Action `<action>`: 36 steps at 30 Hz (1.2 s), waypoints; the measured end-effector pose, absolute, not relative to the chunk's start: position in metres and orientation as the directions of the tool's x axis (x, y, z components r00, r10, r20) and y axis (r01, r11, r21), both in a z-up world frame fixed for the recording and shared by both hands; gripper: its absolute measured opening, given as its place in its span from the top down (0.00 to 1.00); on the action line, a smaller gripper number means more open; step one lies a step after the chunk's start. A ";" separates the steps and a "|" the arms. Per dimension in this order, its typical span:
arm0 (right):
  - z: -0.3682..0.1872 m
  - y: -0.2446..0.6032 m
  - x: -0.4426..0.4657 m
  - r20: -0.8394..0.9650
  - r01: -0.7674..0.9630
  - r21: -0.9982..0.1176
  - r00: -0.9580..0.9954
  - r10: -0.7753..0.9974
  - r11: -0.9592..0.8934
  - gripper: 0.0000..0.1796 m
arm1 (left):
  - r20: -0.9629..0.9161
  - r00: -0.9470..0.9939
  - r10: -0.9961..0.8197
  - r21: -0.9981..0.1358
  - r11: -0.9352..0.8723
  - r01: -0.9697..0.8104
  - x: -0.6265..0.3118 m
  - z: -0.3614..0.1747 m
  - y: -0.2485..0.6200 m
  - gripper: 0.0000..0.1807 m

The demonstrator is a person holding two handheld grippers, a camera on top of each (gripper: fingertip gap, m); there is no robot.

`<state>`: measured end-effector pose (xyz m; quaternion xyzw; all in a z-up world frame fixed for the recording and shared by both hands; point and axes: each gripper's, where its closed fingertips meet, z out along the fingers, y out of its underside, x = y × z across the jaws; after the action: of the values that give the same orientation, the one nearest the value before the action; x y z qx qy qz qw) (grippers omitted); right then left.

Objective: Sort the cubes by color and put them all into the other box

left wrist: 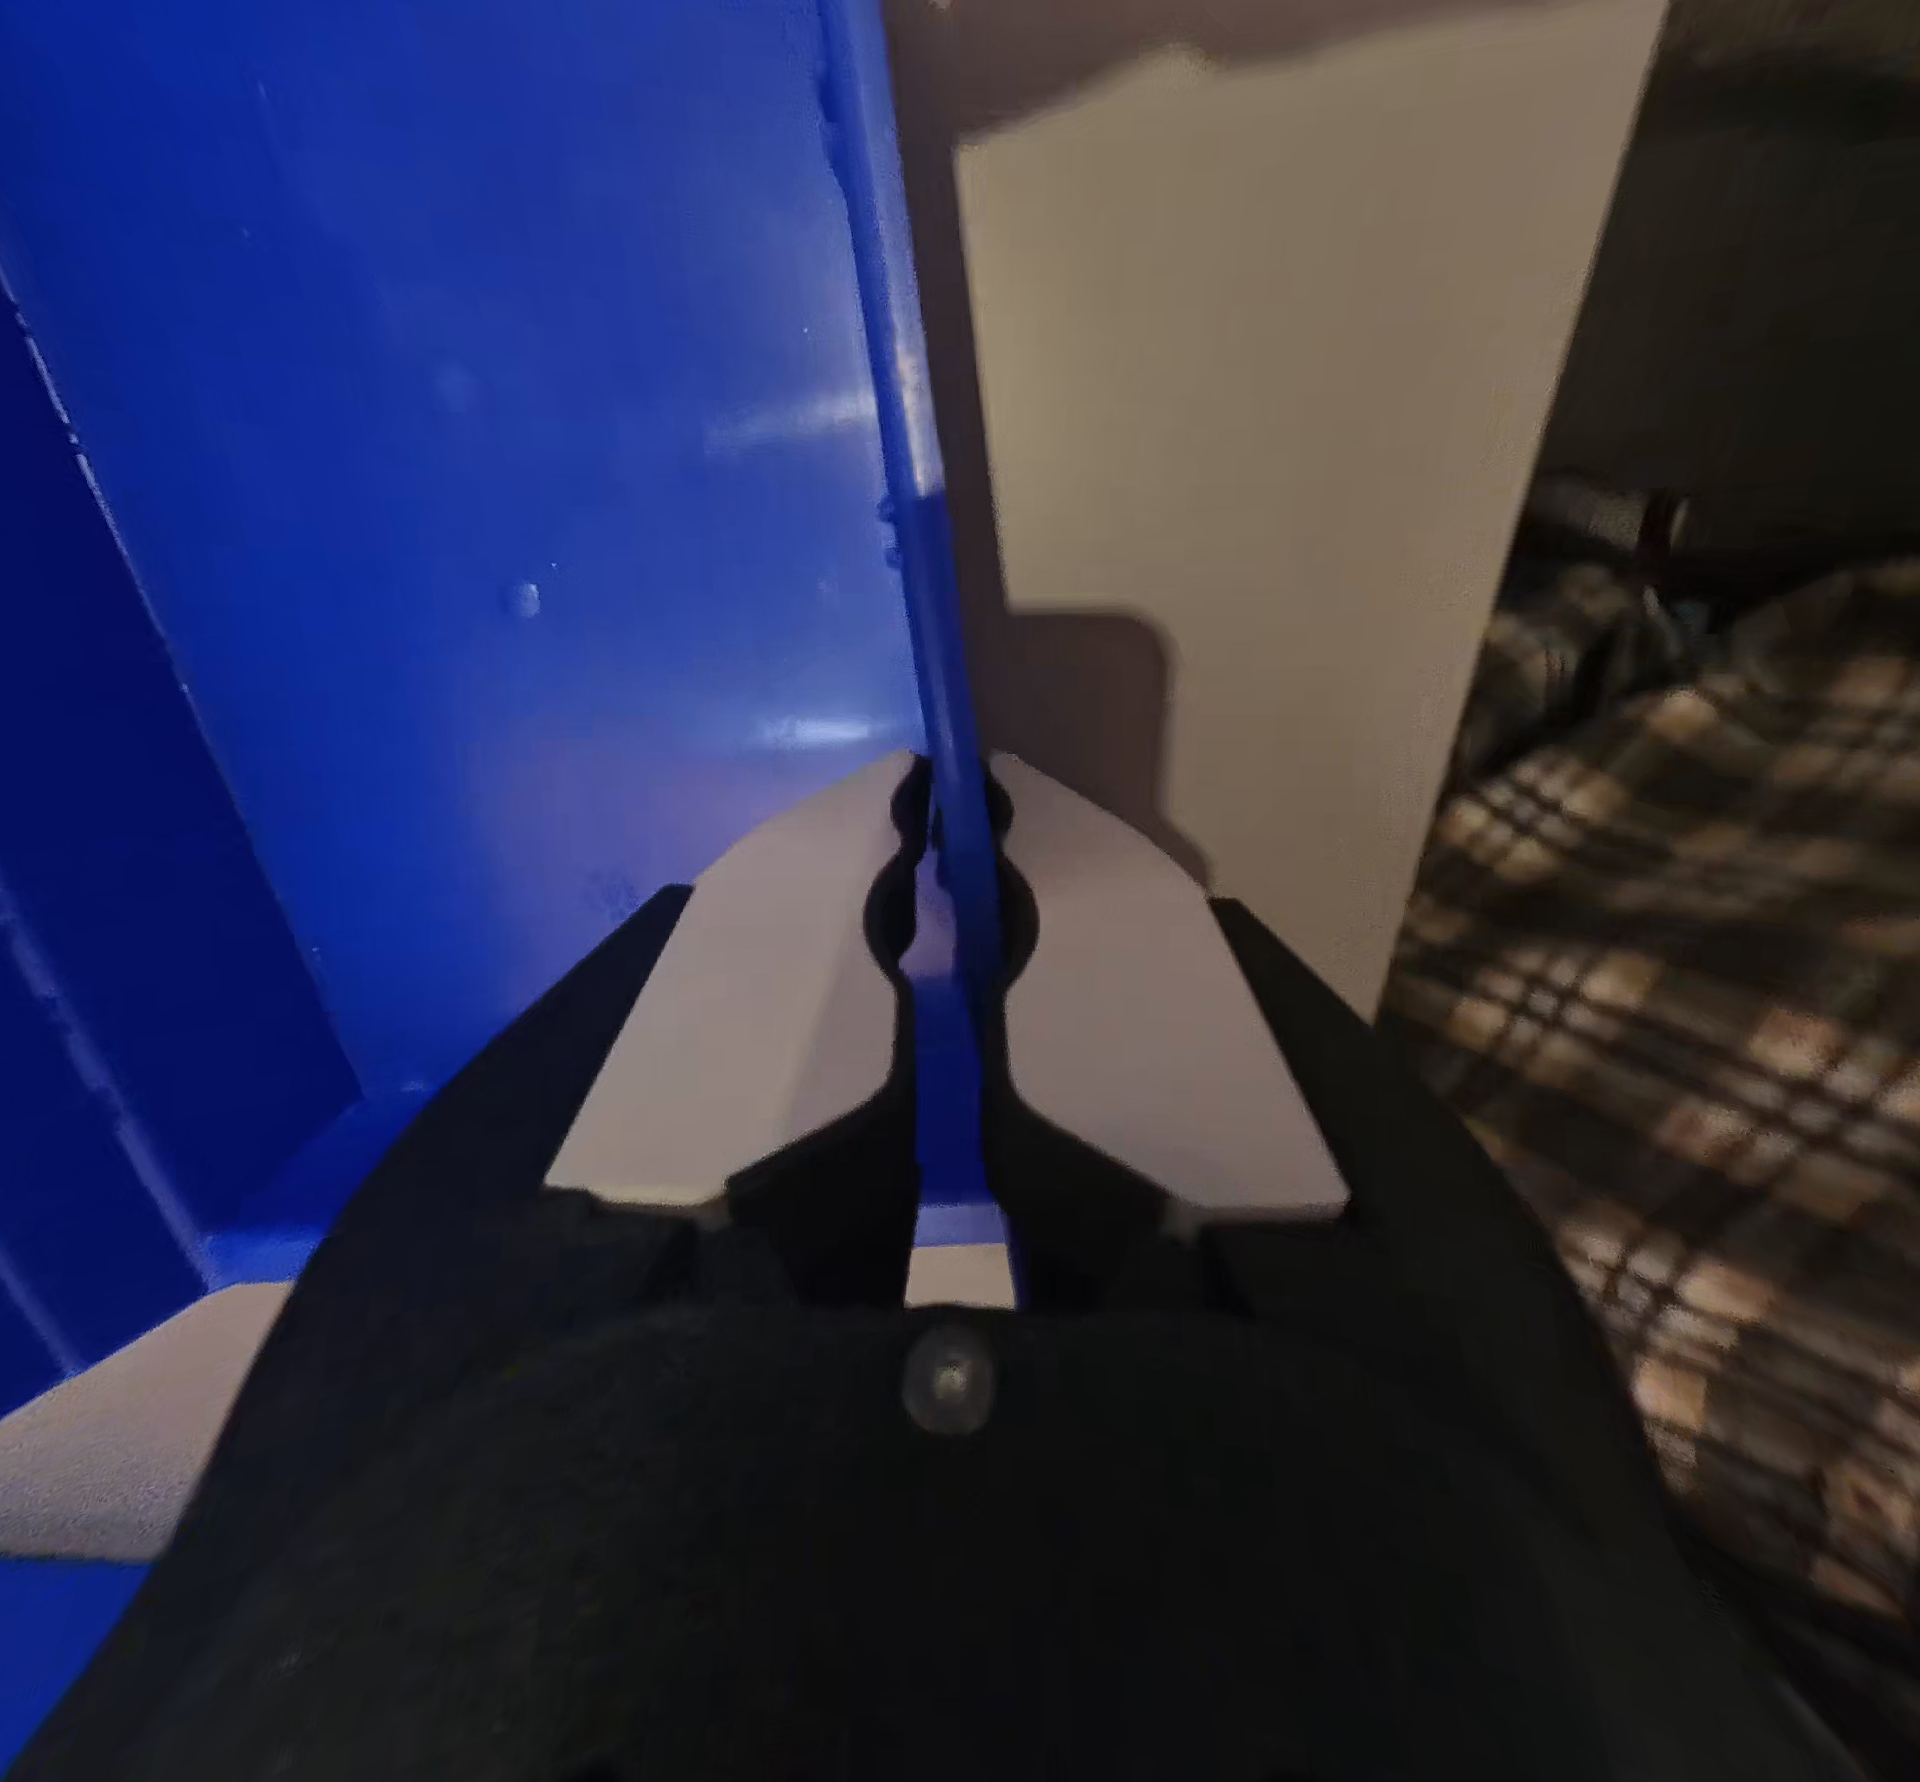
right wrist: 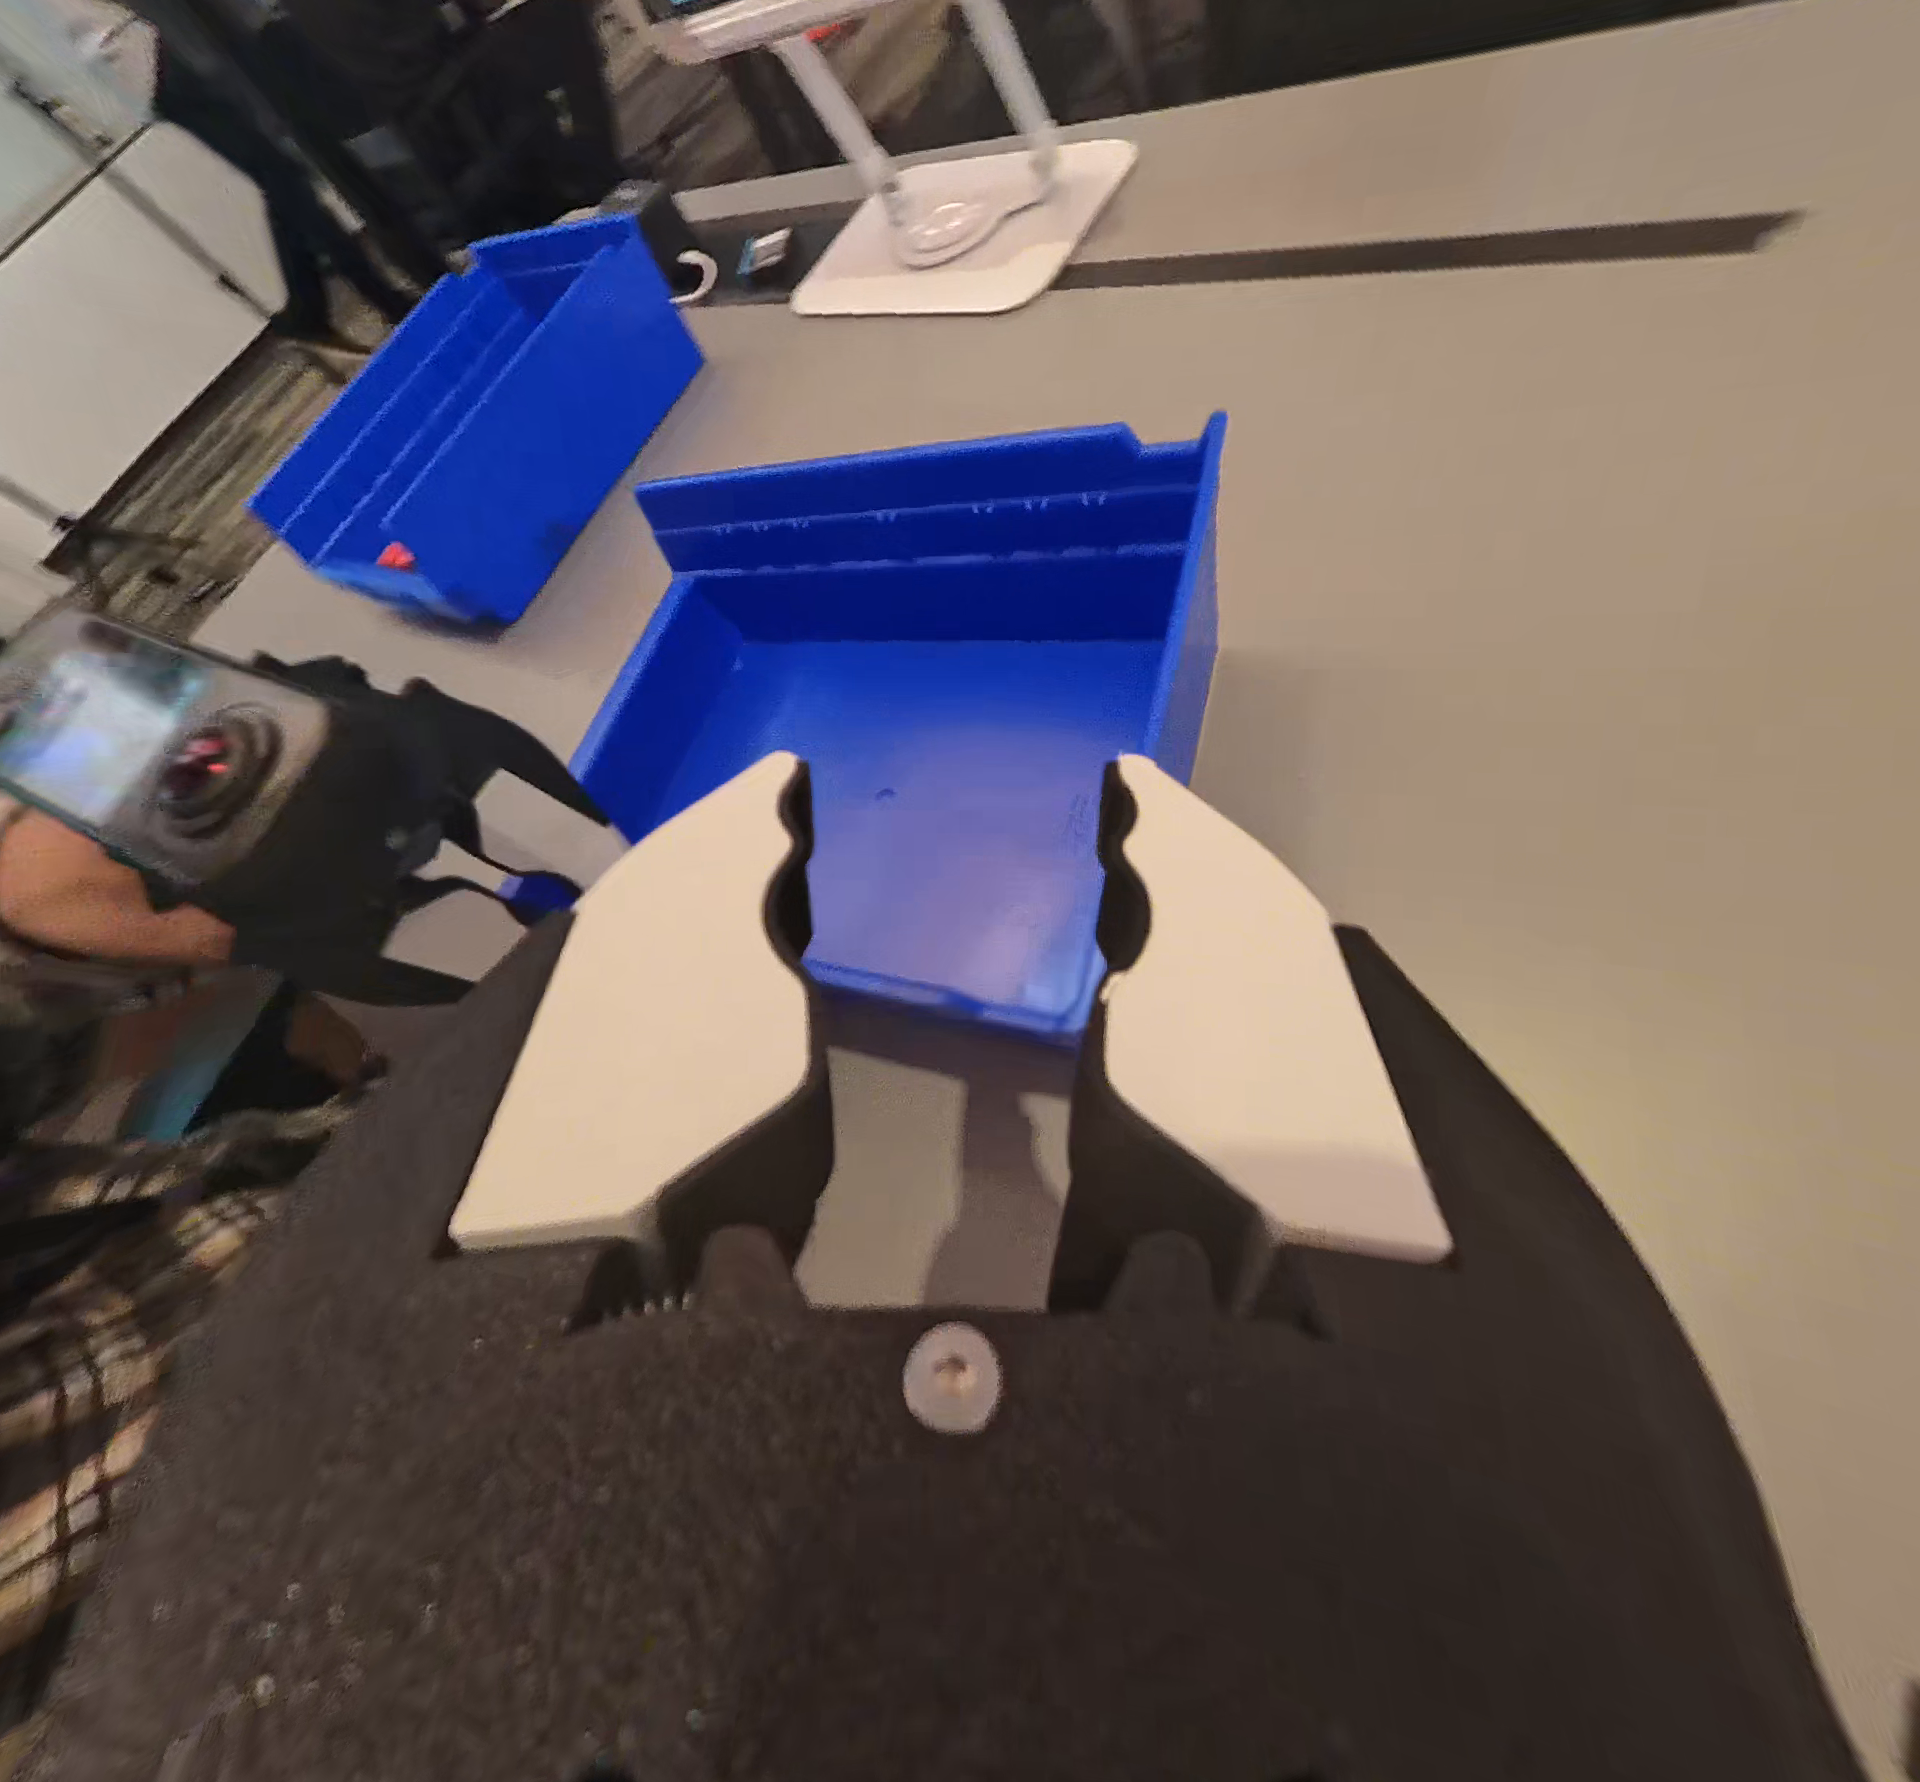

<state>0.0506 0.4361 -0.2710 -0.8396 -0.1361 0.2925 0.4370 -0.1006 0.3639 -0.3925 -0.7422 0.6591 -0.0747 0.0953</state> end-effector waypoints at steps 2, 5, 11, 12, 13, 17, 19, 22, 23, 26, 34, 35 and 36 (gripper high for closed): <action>-0.267 0.436 0.068 -0.365 -0.058 -0.800 0.838 0.406 -0.598 0.66 | 0.055 0.138 -0.989 -0.291 -0.148 -0.945 -0.069 -0.392 0.374 0.89; -0.272 0.431 0.083 -0.365 -0.094 -0.758 0.881 0.301 -0.646 0.54 | 0.246 0.142 -0.959 -0.425 -0.239 -0.873 -0.032 -0.373 0.371 0.67; -0.322 0.408 0.067 -0.463 -0.158 -0.568 0.873 0.155 -0.808 0.52 | 0.453 -0.082 -0.887 -0.818 -0.377 -0.435 -0.060 -0.276 0.345 0.47; -0.332 0.406 0.063 -0.470 -0.166 -0.531 0.874 0.126 -0.831 0.52 | 0.468 -0.126 -0.875 -0.855 -0.413 -0.314 -0.081 -0.255 0.343 0.46; -0.341 0.406 0.061 -0.474 -0.175 -0.495 0.876 0.096 -0.851 0.52 | 0.480 -0.160 -0.862 -0.873 -0.453 -0.182 -0.106 -0.235 0.344 0.47; -0.364 0.410 0.060 -0.455 -0.246 -0.395 0.889 -0.044 -0.885 0.52 | 0.507 -0.142 -0.850 -0.811 -0.527 0.256 -0.218 -0.195 0.365 0.57; -0.370 0.412 0.060 -0.456 -0.294 -0.342 0.882 -0.115 -0.892 0.52 | 0.531 -0.037 -0.846 -0.815 -0.522 0.252 -0.259 -0.211 0.369 0.56; -0.380 0.415 0.054 -0.464 -0.364 -0.243 0.858 -0.221 -0.899 0.56 | 0.535 0.076 -0.841 -0.822 -0.499 0.275 -0.307 -0.227 0.368 0.56; -0.383 0.416 0.050 -0.473 -0.392 -0.202 0.841 -0.261 -0.898 0.60 | 0.535 0.097 -0.839 -0.823 -0.493 0.282 -0.319 -0.230 0.366 0.57; -0.388 0.426 0.040 -0.505 -0.470 -0.098 0.783 -0.363 -0.877 0.78 | 0.528 0.154 -0.835 -0.828 -0.466 0.313 -0.349 -0.237 0.364 0.57; -0.391 0.466 0.080 -0.358 -0.463 -0.010 0.829 -0.429 -0.886 0.92 | 0.577 0.166 -0.799 -0.790 -0.494 0.364 -0.396 -0.253 0.362 0.61; -0.391 0.474 0.090 -0.327 -0.452 -0.012 0.845 -0.423 -0.892 0.93 | 0.583 0.167 -0.795 -0.787 -0.503 0.356 -0.401 -0.254 0.362 0.62; -0.391 0.482 0.100 -0.294 -0.433 -0.015 0.864 -0.410 -0.901 0.94 | 0.583 0.183 -0.791 -0.793 -0.506 0.339 -0.405 -0.256 0.363 0.62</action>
<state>0.1005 0.4820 -0.3910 -0.9644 0.2186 0.1430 0.0404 -0.4049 0.3630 -0.2560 -0.6151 0.1839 -0.6121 0.4616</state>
